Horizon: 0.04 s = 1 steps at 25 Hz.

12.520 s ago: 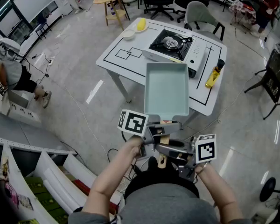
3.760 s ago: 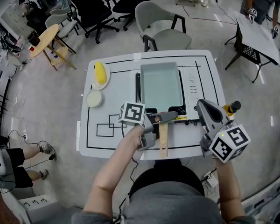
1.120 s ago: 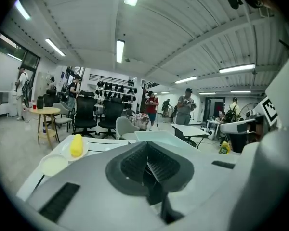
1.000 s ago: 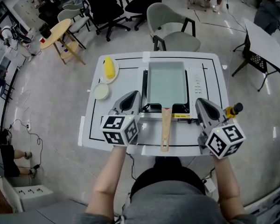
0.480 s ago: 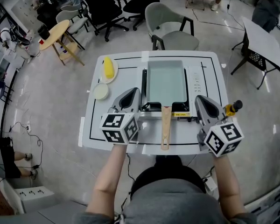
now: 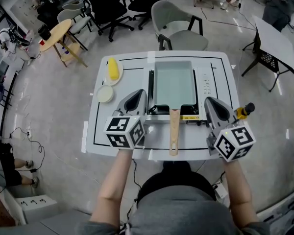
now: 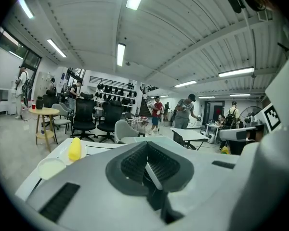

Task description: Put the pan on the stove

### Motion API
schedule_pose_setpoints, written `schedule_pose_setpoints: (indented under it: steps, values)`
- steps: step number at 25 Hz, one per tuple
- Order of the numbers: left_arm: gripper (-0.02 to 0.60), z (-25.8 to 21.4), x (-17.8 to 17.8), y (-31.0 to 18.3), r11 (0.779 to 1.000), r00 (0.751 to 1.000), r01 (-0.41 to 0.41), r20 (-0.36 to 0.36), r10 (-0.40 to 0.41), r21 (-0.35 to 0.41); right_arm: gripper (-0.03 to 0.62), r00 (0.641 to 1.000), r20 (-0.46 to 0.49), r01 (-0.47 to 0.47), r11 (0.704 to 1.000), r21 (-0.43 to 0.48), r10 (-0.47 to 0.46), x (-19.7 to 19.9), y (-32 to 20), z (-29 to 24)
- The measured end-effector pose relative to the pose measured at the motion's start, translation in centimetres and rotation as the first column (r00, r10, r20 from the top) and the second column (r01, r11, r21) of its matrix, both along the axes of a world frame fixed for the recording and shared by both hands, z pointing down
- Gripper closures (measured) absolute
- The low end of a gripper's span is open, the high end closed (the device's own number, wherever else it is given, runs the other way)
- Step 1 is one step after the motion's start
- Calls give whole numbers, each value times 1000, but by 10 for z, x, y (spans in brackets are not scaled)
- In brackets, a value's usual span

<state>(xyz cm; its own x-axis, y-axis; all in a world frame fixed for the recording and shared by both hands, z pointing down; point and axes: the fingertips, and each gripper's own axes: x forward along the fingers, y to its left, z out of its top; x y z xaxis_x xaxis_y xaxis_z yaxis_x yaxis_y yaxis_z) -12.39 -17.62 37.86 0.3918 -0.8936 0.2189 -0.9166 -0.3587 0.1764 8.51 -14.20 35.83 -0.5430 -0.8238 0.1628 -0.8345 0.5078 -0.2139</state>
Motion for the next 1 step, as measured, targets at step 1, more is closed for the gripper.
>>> schedule_pose_setpoints:
  steps: [1]
  values:
    - [575,0,0,0,1000,1000,1,-1,-1,1,591,1000,-1,-1,1000,1,1,0,0,0]
